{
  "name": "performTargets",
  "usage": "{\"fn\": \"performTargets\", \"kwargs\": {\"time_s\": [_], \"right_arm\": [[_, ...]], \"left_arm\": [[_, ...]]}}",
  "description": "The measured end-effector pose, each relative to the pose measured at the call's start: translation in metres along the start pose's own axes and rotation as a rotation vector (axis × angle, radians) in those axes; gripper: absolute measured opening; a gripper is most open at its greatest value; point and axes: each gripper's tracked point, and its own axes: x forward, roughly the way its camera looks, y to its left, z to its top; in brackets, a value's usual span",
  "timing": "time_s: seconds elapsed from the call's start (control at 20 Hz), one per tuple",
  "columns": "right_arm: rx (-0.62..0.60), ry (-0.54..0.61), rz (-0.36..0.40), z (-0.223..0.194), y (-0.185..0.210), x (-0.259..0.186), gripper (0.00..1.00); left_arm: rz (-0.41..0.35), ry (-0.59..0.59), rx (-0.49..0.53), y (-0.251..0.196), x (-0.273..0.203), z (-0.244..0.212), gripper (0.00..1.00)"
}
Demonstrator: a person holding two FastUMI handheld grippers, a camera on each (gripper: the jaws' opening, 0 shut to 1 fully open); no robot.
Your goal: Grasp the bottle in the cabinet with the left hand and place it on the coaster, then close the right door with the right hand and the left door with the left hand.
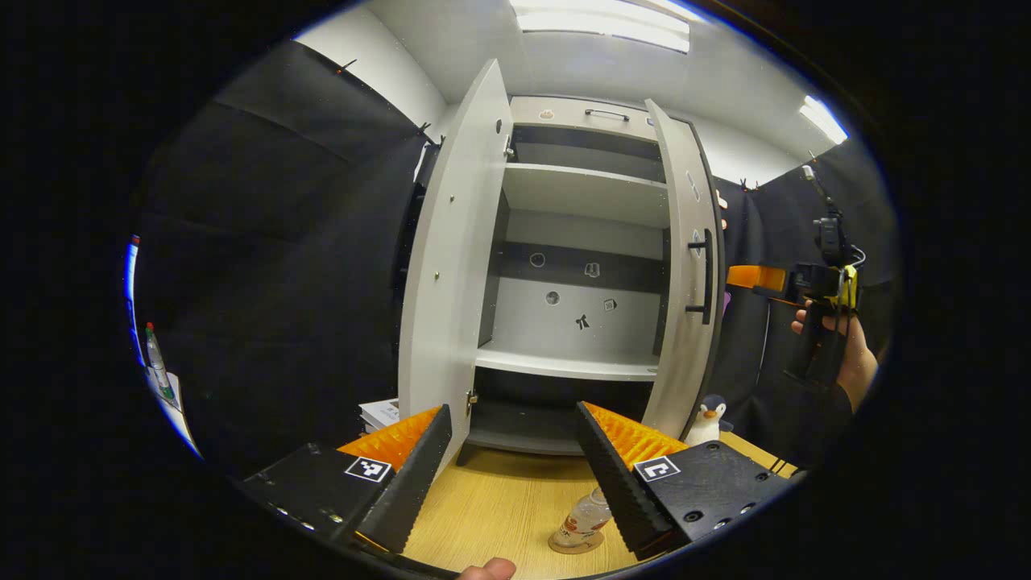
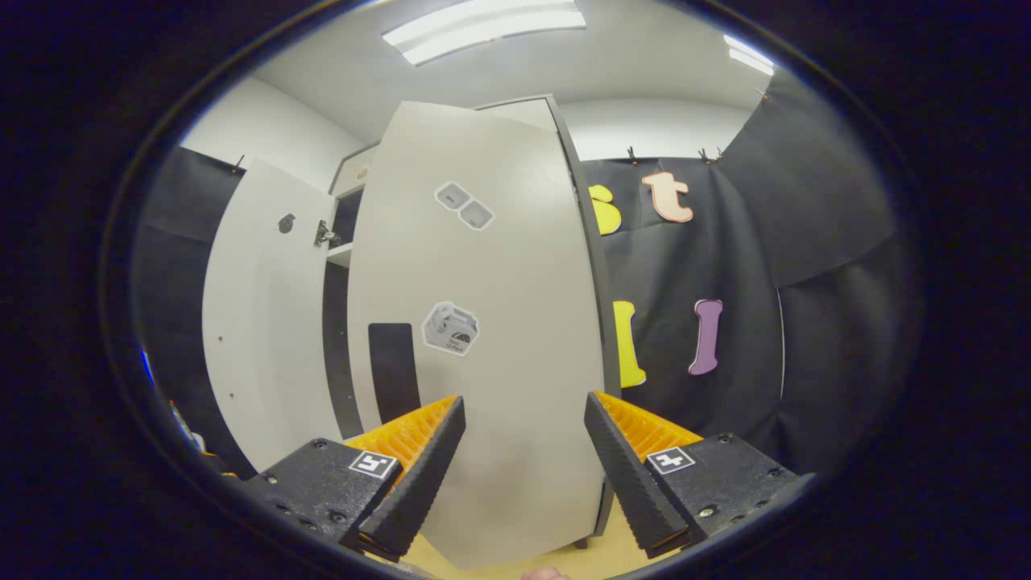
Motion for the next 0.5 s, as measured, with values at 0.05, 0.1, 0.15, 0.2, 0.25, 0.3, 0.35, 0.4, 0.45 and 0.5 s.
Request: {"fn": "performTargets", "kwargs": {"time_s": [0.05, 0.1, 0.15, 0.2, 0.25, 0.3, 0.35, 0.4, 0.45, 0.5], "right_arm": [[-0.016, -0.007, -0.008, 0.001, 0.000, -0.010, 0.93], [-0.028, -0.013, -0.018, 0.000, -0.001, -0.022, 0.98], [-0.039, -0.018, -0.020, -0.003, 0.003, -0.034, 0.98], [-0.047, -0.017, -0.026, -0.006, 0.005, -0.045, 0.98], [-0.052, -0.014, -0.030, -0.012, 0.008, -0.057, 0.98], [-0.051, -0.008, -0.033, -0.018, 0.012, -0.069, 0.98], [-0.048, 0.009, -0.032, -0.027, 0.016, -0.079, 0.98], [-0.047, 0.032, -0.031, -0.038, 0.020, -0.089, 0.98], [-0.044, 0.051, -0.031, -0.048, 0.023, -0.099, 0.98], [-0.036, 0.059, -0.030, -0.056, 0.027, -0.109, 0.98]], "left_arm": [[0.004, 0.005, -0.014, 0.001, 0.000, 0.000, 0.94], [0.005, 0.004, -0.025, 0.002, 0.000, 0.002, 0.94], [0.004, -0.001, -0.028, 0.002, 0.000, 0.006, 0.95], [0.009, -0.005, -0.022, 0.004, 0.002, 0.008, 0.95], [0.013, -0.008, -0.013, 0.007, 0.003, 0.011, 0.95], [0.013, -0.014, -0.006, 0.007, 0.006, 0.012, 0.95], [0.013, -0.020, 0.001, 0.007, 0.007, 0.014, 0.99], [0.010, -0.023, 0.008, 0.008, 0.008, 0.017, 0.95], [0.013, -0.028, 0.016, 0.009, 0.008, 0.019, 0.95], [0.020, -0.035, 0.022, 0.010, 0.009, 0.022, 0.95]]}}
